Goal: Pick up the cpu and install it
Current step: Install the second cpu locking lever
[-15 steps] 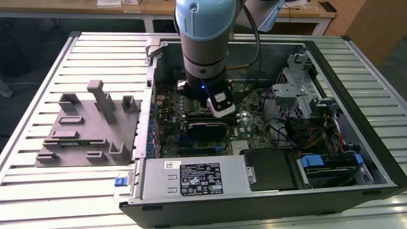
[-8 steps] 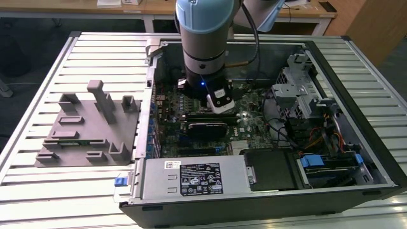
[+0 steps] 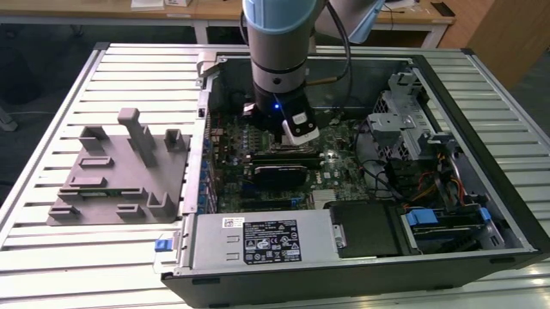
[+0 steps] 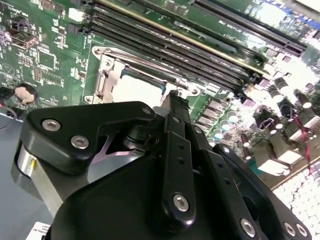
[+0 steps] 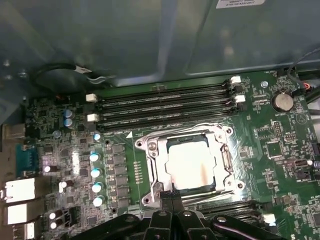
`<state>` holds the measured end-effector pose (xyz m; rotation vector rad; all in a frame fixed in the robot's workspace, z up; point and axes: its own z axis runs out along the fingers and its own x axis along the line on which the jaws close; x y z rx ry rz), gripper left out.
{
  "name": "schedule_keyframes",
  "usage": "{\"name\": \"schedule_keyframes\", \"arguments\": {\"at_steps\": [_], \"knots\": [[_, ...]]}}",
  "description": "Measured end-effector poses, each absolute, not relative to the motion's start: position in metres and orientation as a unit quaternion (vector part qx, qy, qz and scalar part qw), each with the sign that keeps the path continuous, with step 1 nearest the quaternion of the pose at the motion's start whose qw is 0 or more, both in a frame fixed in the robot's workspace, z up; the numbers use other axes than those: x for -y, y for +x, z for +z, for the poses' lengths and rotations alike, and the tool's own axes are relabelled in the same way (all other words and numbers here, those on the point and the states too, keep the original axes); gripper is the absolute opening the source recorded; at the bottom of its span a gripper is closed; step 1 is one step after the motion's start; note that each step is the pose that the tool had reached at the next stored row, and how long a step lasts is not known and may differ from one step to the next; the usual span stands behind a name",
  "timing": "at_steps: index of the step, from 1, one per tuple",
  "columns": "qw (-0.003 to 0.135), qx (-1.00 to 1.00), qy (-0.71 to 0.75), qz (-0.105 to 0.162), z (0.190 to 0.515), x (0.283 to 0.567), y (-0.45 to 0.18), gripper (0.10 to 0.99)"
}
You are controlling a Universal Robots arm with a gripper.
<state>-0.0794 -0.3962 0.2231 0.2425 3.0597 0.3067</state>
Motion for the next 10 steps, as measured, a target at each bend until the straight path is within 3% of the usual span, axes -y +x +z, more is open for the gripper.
{"name": "schedule_keyframes", "arguments": {"at_steps": [10], "knots": [[0.02, -0.993, 0.079, 0.09, 0.221, 0.387, -0.056, 0.106]]}}
